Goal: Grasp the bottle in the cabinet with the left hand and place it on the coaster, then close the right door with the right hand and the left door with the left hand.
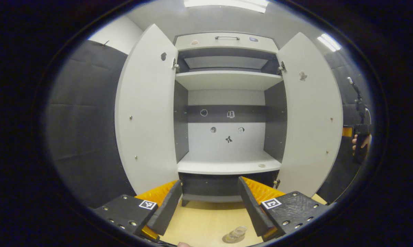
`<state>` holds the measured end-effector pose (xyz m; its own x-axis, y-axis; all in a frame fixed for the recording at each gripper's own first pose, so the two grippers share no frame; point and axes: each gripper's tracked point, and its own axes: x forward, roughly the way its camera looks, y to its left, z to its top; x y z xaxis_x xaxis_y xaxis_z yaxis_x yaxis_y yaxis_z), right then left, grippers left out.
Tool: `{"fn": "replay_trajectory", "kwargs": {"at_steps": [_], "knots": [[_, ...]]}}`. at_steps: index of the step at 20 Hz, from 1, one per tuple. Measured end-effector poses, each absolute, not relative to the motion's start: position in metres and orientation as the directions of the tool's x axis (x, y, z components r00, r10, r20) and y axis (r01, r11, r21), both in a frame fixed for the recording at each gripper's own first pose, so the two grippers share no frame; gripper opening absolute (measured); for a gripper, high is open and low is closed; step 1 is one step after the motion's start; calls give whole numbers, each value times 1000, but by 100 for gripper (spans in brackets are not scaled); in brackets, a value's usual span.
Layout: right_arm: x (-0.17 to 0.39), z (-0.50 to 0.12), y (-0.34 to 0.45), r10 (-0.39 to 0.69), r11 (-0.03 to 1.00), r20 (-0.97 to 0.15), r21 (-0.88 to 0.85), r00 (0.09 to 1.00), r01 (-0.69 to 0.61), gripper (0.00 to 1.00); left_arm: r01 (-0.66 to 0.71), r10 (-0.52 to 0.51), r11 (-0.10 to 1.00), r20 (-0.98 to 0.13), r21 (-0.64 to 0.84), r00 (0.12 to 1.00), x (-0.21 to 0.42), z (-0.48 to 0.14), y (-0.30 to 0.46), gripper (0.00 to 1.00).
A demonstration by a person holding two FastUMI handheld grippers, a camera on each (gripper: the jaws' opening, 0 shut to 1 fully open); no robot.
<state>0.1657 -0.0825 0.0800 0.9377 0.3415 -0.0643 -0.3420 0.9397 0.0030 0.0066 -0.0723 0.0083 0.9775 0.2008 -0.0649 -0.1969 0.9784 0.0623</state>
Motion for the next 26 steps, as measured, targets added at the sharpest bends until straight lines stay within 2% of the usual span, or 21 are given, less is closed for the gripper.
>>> {"fn": "replay_trajectory", "kwargs": {"at_steps": [1,2,3,4,5,7,8,10,11,13,19,20,21,22,23,25,26], "knots": [[165,80,-81,328,945,-65,0,943,-328,90,-193,197,979,-68,64,978,8,8,-68,95],[163,81,-78,319,947,-61,-5,946,-320,96,-184,188,981,-71,63,980,8,8,-65,95],[160,82,-75,310,950,-55,-10,949,-311,89,-176,181,982,-79,61,980,10,7,-62,95],[157,82,-70,304,952,-53,-12,951,-305,89,-177,181,983,-87,57,980,11,4,-57,94],[156,80,-65,302,953,-56,-8,952,-303,96,-173,177,984,-91,48,980,13,3,-52,94],[151,79,-52,304,952,-60,2,951,-305,96,-174,176,984,-95,25,980,16,1,-41,95],[149,80,-45,308,951,-61,1,949,-308,96,-176,176,984,-96,12,980,16,-1,-35,91],[144,78,-25,328,944,-72,1,942,-329,96,-182,180,983,-98,-7,979,15,-4,-25,95],[142,79,-17,332,943,-72,-16,941,-334,96,-189,188,982,-96,-2,977,13,-5,-20,100],[142,83,-1,345,936,-57,-48,937,-348,96,-203,203,979,-92,11,975,9,-6,-9,100],[143,77,60,407,913,-58,8,911,-408,96,-227,225,974,-94,-8,970,-7,-13,15,100],[143,74,73,428,903,-67,0,901,-429,96,-237,236,971,-92,-5,967,-9,-13,21,100],[142,70,86,450,891,-80,-22,889,-453,96,-249,248,969,-90,1,965,-12,-12,27,95],[141,68,96,465,881,-85,-54,881,-470,91,-259,259,966,-86,10,962,-17,-11,32,95],[141,66,104,477,870,-89,-88,874,-484,97,-270,271,963,-81,21,959,-21,-10,39,95],[137,67,112,480,863,-93,-130,872,-489,98,-295,297,955,-76,38,952,-32,-8,49,95],[134,64,110,472,867,-91,-132,877,-480,94,-307,309,951,-74,42,948,-36,-7,56,95]]}}
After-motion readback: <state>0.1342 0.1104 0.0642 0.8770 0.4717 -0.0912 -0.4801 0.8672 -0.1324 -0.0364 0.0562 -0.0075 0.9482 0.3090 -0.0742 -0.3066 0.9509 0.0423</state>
